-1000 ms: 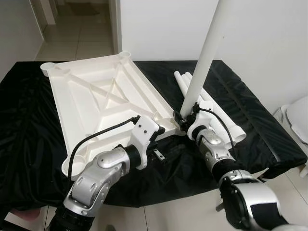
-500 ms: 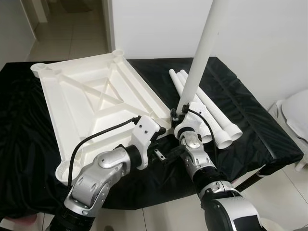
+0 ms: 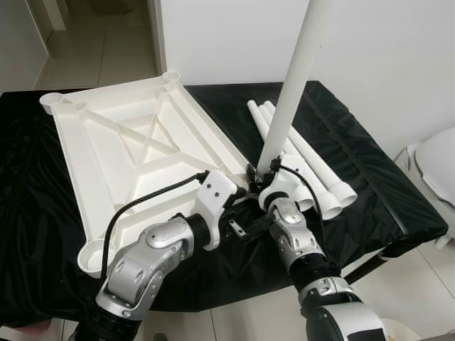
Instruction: Building children table
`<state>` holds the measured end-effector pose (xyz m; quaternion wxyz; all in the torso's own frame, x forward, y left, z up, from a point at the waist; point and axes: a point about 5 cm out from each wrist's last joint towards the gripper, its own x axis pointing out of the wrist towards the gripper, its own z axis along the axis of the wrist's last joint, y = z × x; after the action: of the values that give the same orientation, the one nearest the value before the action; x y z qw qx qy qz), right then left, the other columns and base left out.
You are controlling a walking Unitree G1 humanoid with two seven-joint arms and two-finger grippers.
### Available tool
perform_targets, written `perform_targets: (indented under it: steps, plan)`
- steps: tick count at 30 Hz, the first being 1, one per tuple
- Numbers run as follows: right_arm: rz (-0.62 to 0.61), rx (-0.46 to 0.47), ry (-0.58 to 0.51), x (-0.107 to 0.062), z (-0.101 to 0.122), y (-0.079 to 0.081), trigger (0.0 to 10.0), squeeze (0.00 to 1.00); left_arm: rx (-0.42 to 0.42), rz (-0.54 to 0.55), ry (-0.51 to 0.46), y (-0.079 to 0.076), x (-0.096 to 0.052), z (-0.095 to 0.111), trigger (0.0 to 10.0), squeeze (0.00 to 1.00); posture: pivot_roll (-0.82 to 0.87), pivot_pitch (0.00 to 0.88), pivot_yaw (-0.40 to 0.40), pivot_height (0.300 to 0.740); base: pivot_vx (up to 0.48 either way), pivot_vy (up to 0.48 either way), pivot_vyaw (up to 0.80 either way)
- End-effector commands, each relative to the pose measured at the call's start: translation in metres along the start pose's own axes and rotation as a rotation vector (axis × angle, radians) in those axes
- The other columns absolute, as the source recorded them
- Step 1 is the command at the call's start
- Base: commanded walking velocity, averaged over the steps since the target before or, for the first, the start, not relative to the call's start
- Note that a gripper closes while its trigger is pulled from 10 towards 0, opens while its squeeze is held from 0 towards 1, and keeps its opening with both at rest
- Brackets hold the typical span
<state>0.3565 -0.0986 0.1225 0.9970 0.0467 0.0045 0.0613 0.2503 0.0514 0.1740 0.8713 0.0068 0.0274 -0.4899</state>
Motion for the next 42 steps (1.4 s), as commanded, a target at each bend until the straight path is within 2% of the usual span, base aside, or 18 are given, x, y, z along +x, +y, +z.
perform_targets:
  steps: [1, 2, 4, 9, 10, 11, 12, 13, 18, 20, 28, 35, 40, 41, 42]
  plan:
    - [0.030, 0.002, 0.007, 0.000, 0.000, -0.010, 10.0, 1.00, -0.002, -0.007, 0.008, -0.001, 0.001, -0.001, 10.0, 0.00, -0.02, 0.028, -0.041, 0.740, 0.000, 0.000, 0.00]
    - [0.030, 0.002, 0.007, 0.000, 0.000, -0.010, 10.0, 1.00, -0.002, -0.007, 0.008, -0.001, 0.001, -0.001, 10.0, 0.00, -0.02, 0.028, -0.041, 0.740, 0.000, 0.000, 0.00]
    - [0.080, -0.048, 0.004, 0.000, 0.000, -0.029, 10.0, 1.00, -0.003, -0.004, 0.007, -0.001, 0.001, -0.001, 10.0, 0.00, -0.02, 0.027, -0.044, 0.740, 0.000, 0.000, 0.00]
    - [0.110, -0.074, -0.004, -0.002, 0.001, -0.039, 10.0, 1.00, -0.004, -0.002, 0.006, -0.001, 0.001, -0.001, 10.0, 0.00, -0.01, 0.027, -0.046, 0.740, 0.000, 0.000, 0.00]
    - [0.170, -0.096, -0.007, -0.002, 0.003, -0.041, 10.0, 1.00, -0.005, -0.002, 0.006, -0.001, 0.001, -0.001, 10.0, 0.00, -0.02, 0.027, -0.045, 0.740, 0.000, 0.000, 0.00]
    - [0.249, -0.119, -0.002, -0.003, 0.003, -0.043, 10.0, 0.00, -0.004, -0.003, 0.007, -0.002, 0.001, -0.001, 10.0, 0.00, -0.02, 0.025, -0.043, 0.740, 0.000, 0.000, 0.00]
    - [0.314, -0.127, 0.016, -0.004, 0.003, -0.045, 10.0, 0.00, -0.004, -0.006, 0.007, -0.002, 0.001, -0.001, 10.0, 0.00, -0.02, 0.023, -0.043, 0.740, 0.000, 0.000, 0.00]
    - [0.314, -0.127, 0.016, -0.004, 0.003, -0.045, 10.0, 0.00, -0.004, -0.006, 0.007, -0.002, 0.001, -0.001, 10.0, 0.00, -0.02, 0.023, -0.043, 0.740, 0.000, 0.000, 0.00]
    - [0.488, -0.207, 0.073, -0.002, 0.003, -0.049, 10.0, 0.00, 0.005, -0.010, 0.007, -0.001, 0.002, 0.000, 10.0, 0.00, -0.02, 0.013, -0.041, 0.740, 0.000, 0.000, 0.00]
    - [0.507, -0.212, 0.080, -0.002, 0.003, -0.049, 10.0, 0.00, 0.006, -0.011, 0.007, -0.001, 0.002, 0.000, 10.0, 0.00, -0.02, 0.013, -0.041, 0.740, 0.000, 0.000, 0.00]
    - [0.545, -0.248, 0.069, 0.005, 0.012, -0.046, 10.0, 0.00, 0.009, -0.012, 0.008, 0.000, 0.002, 0.000, 10.0, 0.00, -0.01, 0.002, -0.038, 0.740, 0.000, 0.000, 0.00]
    - [0.501, -0.262, 0.081, 0.015, 0.019, -0.045, 10.0, 0.00, 0.014, -0.007, 0.010, 0.000, 0.001, 0.001, 10.0, 0.00, 0.01, 0.000, -0.039, 0.740, 0.000, 0.000, 0.00]
    - [0.504, -0.263, 0.094, 0.016, 0.018, -0.043, 10.0, 0.00, 0.015, -0.004, 0.011, 0.000, 0.000, 0.001, 10.0, 0.00, 0.01, 0.000, -0.039, 0.740, 0.000, 0.000, 0.00]
    - [0.516, -0.255, 0.134, 0.014, 0.012, -0.044, 0.0, 0.00, 0.015, 0.003, 0.014, 0.001, -0.001, 0.000, 10.0, 0.00, 0.02, 0.000, -0.040, 0.740, 0.000, 0.000, 0.00]
    - [0.523, -0.250, 0.153, 0.013, 0.008, -0.045, 0.0, 0.00, 0.015, 0.005, 0.015, 0.001, -0.002, 0.000, 10.0, 0.00, 0.03, 0.000, -0.040, 0.740, 0.000, 0.000, 0.00]
